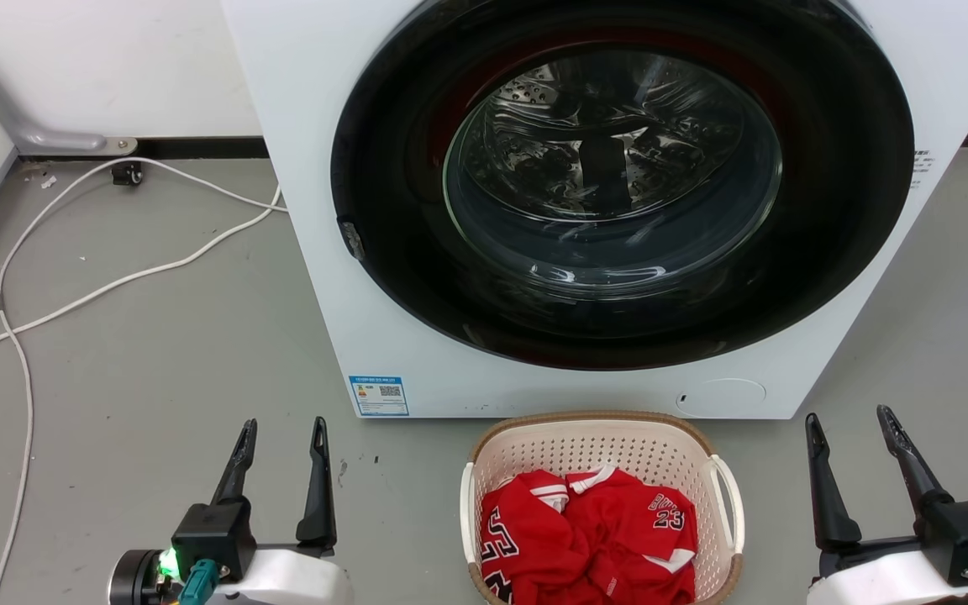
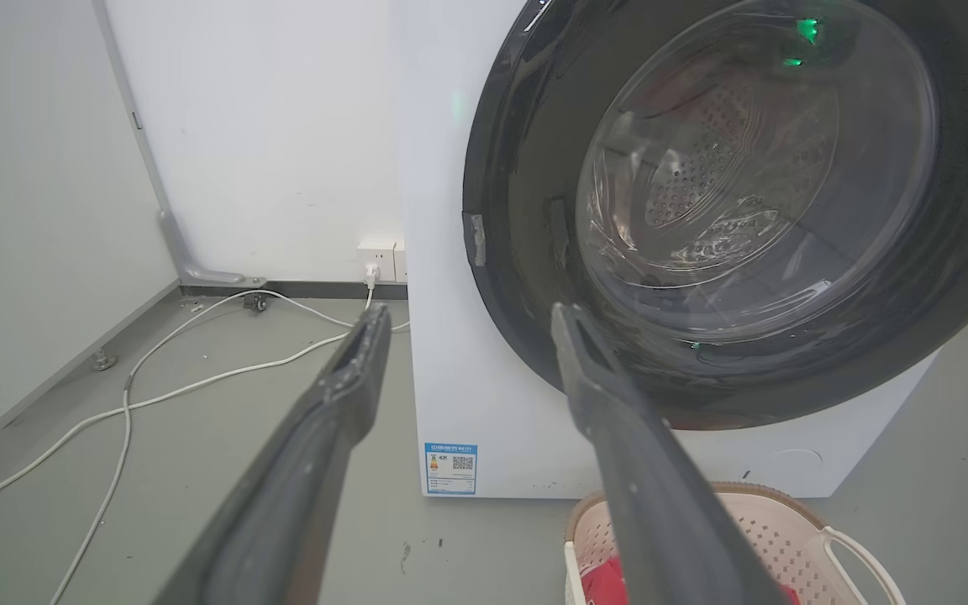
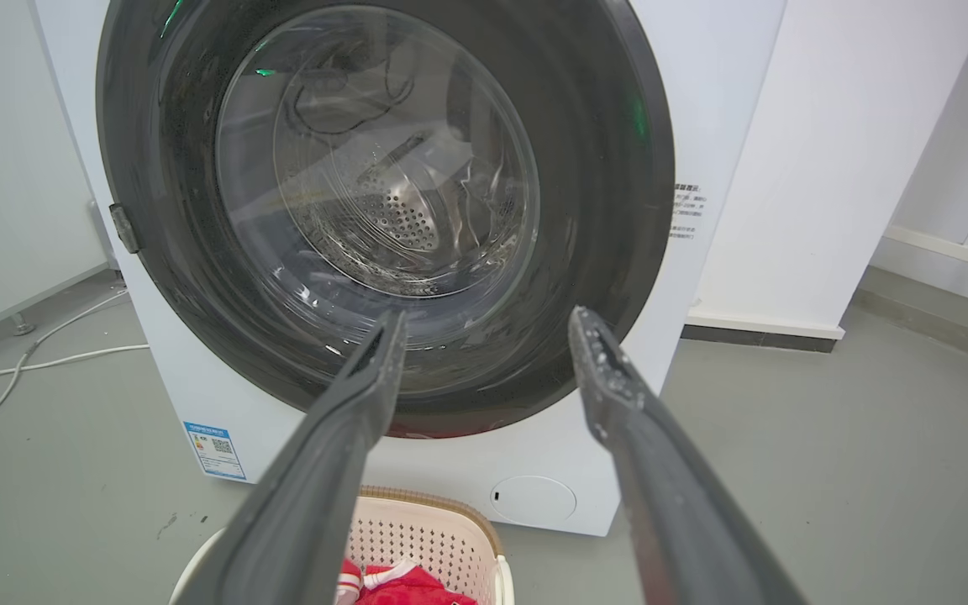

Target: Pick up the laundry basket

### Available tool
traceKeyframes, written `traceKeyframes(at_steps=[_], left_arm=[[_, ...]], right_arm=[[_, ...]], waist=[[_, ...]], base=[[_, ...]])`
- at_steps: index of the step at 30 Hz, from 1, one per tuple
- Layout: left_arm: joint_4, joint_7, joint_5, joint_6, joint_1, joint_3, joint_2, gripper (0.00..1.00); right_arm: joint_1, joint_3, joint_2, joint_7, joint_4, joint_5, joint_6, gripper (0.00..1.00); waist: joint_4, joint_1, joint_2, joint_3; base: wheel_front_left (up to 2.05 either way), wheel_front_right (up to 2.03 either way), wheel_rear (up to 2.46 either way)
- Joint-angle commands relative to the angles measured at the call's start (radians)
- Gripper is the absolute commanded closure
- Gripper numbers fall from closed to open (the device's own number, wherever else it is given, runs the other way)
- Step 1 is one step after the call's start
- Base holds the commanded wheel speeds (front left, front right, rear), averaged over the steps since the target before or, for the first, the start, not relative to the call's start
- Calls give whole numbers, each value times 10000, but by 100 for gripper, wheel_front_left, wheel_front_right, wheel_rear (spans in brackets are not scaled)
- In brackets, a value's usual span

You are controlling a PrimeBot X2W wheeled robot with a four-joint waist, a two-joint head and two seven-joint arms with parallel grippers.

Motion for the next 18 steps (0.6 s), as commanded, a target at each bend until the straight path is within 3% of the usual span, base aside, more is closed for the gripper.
traceKeyframes(at_steps=[1,18], left_arm=[[27,-28,-14,-41,92,7,23,0],[181,-28,-95,-136,74,34,21,0]], right_arm=[[117,3,-33,-21,14,86,-3,0],[85,76,-33,-21,32,99,-3,0]], waist=[[6,0,0,-2],[-47,0,0,77]], base=[[0,0,0],[0,0,0]])
